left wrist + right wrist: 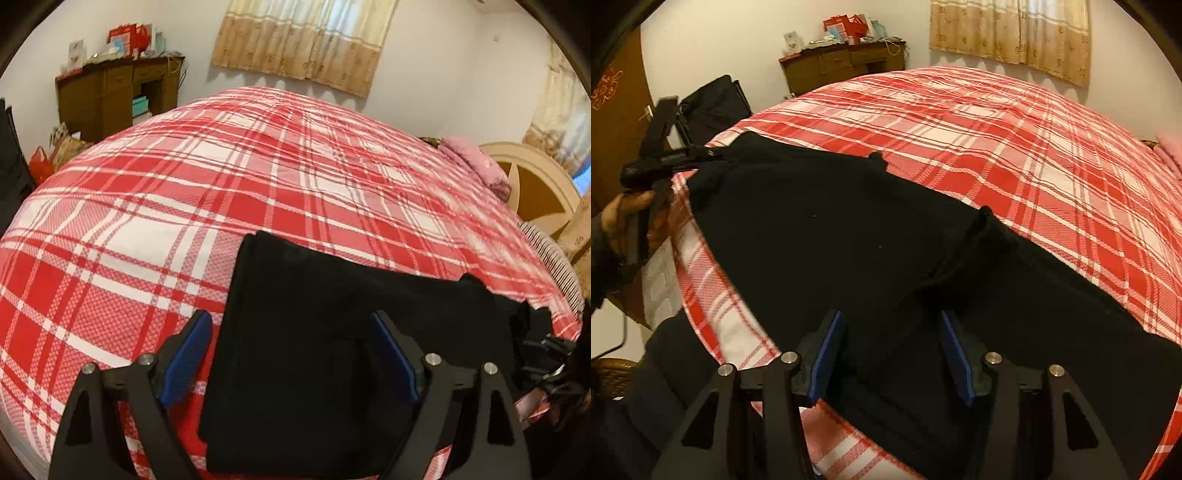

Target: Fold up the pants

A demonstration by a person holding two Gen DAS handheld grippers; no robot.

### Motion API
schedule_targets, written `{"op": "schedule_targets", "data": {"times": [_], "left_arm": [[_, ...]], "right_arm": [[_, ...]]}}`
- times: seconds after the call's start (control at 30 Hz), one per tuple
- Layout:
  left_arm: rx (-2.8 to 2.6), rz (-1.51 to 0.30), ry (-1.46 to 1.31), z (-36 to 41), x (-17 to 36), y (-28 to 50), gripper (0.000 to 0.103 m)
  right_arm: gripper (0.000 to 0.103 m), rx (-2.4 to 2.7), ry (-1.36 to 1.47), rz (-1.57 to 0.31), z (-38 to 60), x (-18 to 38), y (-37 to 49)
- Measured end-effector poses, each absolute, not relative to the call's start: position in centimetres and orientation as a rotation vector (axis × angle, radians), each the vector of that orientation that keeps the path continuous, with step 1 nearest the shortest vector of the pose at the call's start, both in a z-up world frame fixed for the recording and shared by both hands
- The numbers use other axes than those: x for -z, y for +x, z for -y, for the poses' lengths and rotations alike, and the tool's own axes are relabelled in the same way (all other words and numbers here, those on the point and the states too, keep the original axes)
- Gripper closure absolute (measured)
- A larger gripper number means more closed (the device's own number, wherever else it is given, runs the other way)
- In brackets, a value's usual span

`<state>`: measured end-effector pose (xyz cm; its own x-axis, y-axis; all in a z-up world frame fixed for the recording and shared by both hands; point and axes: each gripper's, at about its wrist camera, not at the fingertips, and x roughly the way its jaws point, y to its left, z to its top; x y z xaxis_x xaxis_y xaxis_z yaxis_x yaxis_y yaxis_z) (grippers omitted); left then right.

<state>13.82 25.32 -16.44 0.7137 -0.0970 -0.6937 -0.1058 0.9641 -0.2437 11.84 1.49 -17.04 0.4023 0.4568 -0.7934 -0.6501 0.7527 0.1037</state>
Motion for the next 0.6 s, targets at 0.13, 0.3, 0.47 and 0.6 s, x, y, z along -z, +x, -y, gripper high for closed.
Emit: {"op": "schedule_targets", "data": {"times": [0.13, 0.3, 0.47, 0.6], "left_arm": [[0.015, -0.779, -0.252, -24.4, 16.5, 14.4, 0.009], [0.021, -0.769, -0.295, -25.1, 16.5, 14.3, 0.01], [0.029, -0.769, -0.341, -25.7, 16.3, 14.1, 0.015], [0.015, -0.788, -0.292, -25.7, 16.3, 14.0, 0.029]], "right_arm": [[0.047, -0.713, -0.149, -0.857, 0.3, 15.4, 11.2], [0.047, -0.709, -0.096, -0.824, 1.4, 14.6, 10.5], [0.047, -0.72, -0.104, -0.807, 1.3, 14.6, 9.8], [0.047, -0.72, -0.097, -0.797, 1.6, 14.7, 9.7]]}}
